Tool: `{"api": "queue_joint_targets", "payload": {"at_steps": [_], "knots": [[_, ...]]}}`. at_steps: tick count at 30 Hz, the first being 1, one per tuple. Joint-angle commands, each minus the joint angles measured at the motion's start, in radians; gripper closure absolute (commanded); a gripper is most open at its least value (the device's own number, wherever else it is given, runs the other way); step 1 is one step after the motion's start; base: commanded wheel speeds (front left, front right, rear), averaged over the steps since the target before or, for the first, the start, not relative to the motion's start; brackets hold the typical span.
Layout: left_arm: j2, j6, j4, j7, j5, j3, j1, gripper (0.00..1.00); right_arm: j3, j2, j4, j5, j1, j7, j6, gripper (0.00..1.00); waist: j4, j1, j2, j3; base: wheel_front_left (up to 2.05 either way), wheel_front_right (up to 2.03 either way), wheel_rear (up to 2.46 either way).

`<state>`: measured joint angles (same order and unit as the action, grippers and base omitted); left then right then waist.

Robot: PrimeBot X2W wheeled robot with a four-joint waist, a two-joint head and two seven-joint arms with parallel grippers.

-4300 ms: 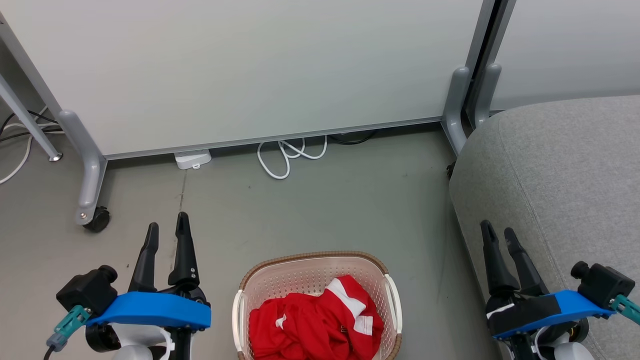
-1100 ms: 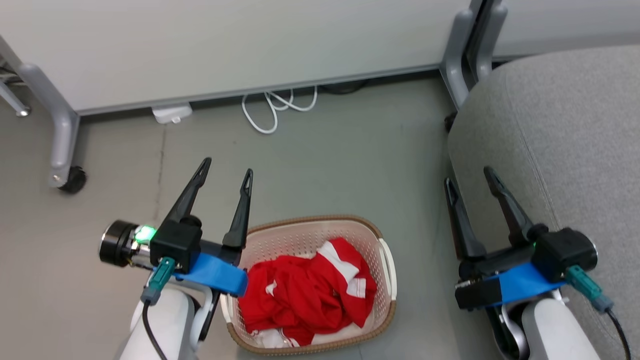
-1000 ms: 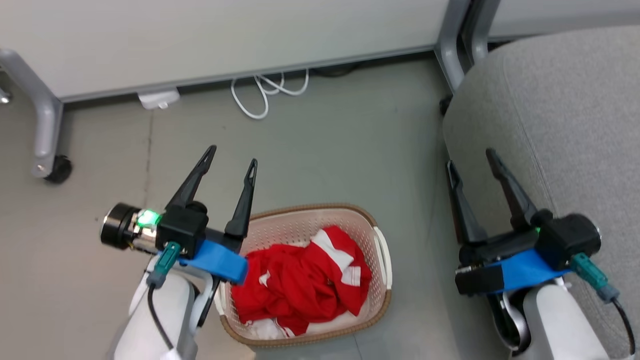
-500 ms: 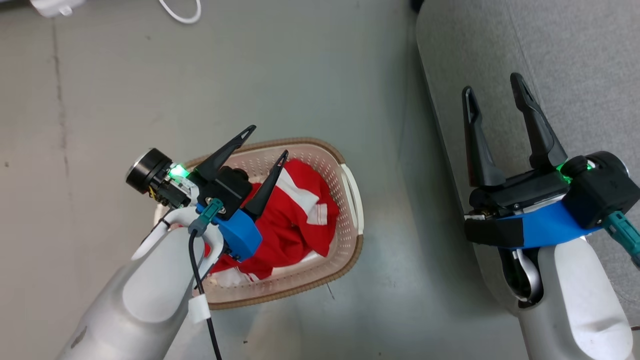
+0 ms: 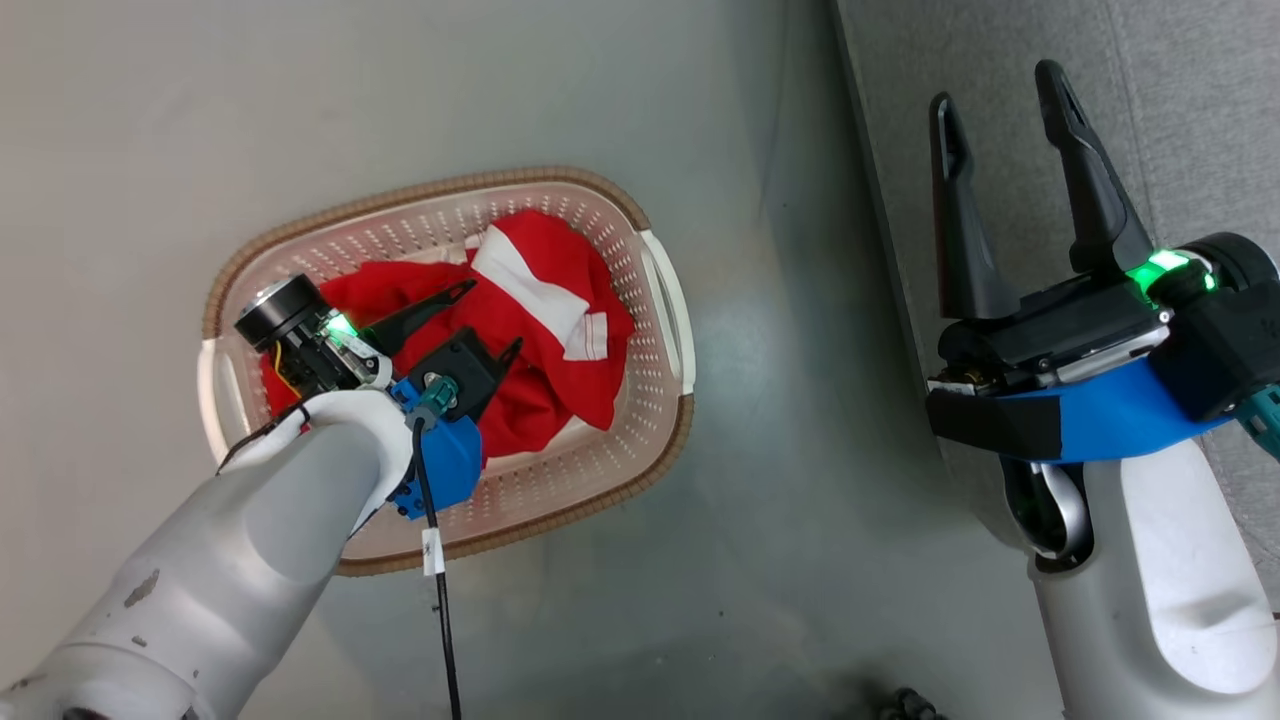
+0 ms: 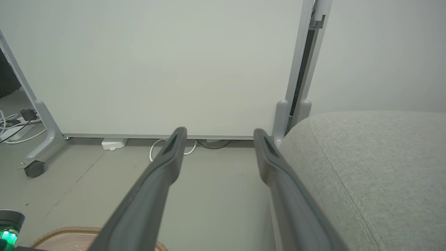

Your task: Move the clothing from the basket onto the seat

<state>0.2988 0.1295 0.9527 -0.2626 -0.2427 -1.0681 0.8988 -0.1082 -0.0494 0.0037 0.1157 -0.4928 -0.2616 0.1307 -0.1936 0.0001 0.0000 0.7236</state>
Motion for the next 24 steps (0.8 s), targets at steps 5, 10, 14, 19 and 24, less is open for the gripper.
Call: {"api": "queue_joint_targets", "payload": {"at_steps": [5,10,14,19,24], "knots": [[0.008,0.001,0.08,0.025,-0.083,-0.142,0.087,0.0,-0.012,-0.002,-0.02,0.003,-0.039,-0.005,0.0,0.0,-0.027,-0.0001,0.0,0.085,0.0,0.0,0.0],[0.023,0.001,0.11,0.124,-0.158,-0.201,0.138,0.0,-0.018,-0.002,-0.035,0.002,-0.051,-0.005,0.0,0.0,-0.039,-0.0001,0.0,0.133,0.0,0.0,0.0],[0.05,0.001,0.12,0.223,-0.168,-0.213,0.169,0.0,-0.021,-0.002,-0.044,0.003,-0.057,-0.005,0.0,0.0,-0.045,-0.0001,0.0,0.168,0.0,0.0,0.0],[0.07,0.001,0.102,0.333,-0.171,-0.214,0.191,0.0,-0.026,-0.002,-0.05,0.011,-0.059,-0.005,0.0,0.0,-0.052,-0.0001,0.0,0.198,0.0,0.0,0.0],[0.095,0.001,0.054,0.474,-0.237,-0.214,0.2,0.0,-0.028,-0.002,-0.057,0.018,-0.063,-0.005,0.0,0.0,-0.057,-0.0001,0.0,0.22,0.0,0.0,0.0]]}}
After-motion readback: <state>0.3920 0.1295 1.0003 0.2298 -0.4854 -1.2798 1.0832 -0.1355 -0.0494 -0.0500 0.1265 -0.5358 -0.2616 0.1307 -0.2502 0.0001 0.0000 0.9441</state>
